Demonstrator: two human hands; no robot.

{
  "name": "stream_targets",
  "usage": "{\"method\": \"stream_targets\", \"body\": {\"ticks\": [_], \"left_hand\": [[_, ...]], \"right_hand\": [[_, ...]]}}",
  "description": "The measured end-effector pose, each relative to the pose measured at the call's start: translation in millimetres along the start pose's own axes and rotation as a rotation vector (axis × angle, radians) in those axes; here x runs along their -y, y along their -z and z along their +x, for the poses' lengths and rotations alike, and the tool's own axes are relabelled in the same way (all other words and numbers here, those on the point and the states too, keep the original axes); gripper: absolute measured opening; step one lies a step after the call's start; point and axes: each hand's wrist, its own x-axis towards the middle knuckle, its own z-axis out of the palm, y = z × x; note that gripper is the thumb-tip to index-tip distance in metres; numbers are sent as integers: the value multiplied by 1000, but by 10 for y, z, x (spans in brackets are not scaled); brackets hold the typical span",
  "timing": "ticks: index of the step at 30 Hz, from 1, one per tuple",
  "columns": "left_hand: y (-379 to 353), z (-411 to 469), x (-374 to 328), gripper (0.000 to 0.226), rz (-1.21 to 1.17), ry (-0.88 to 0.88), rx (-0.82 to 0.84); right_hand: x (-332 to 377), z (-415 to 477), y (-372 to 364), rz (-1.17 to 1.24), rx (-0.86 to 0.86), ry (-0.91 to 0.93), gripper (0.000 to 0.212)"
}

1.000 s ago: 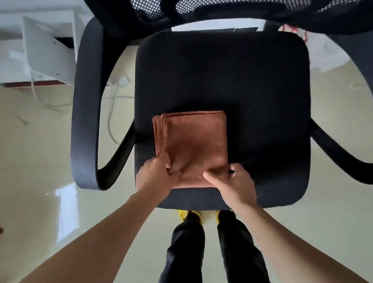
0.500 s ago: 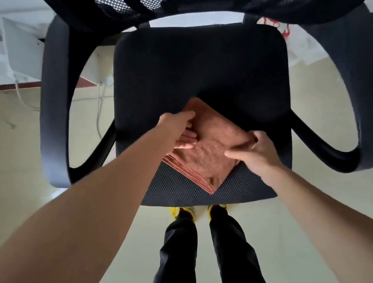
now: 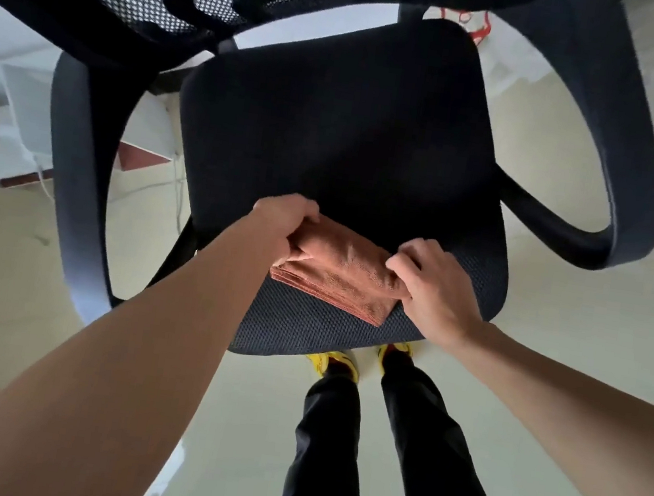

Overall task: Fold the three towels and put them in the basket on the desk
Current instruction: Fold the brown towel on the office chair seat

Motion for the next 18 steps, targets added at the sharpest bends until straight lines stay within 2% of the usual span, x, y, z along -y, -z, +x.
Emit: {"method": "stream_targets", "body": {"ticks": [3, 6, 9, 12, 15, 18], "left_hand": [[151, 5, 299, 44, -3, -153, -25], [344, 82, 592, 53, 52, -256, -75], [415, 156, 797, 55, 279, -415, -196], [386, 159, 883, 59, 558, -644, -384], [404, 172, 870, 61, 741, -802, -420], [447, 168, 912, 56, 813, -829, -352]], "right_hand": [[-41, -163, -6, -24, 54, 61, 34], [-78, -386, -45, -63, 132, 158, 34], [-91, -559, -103, -116, 210, 160, 23], [-88, -687, -125, -95, 276, 127, 11], [30, -617, 11, 105, 102, -61, 16], [272, -440, 205, 254, -77, -214, 13]]}}
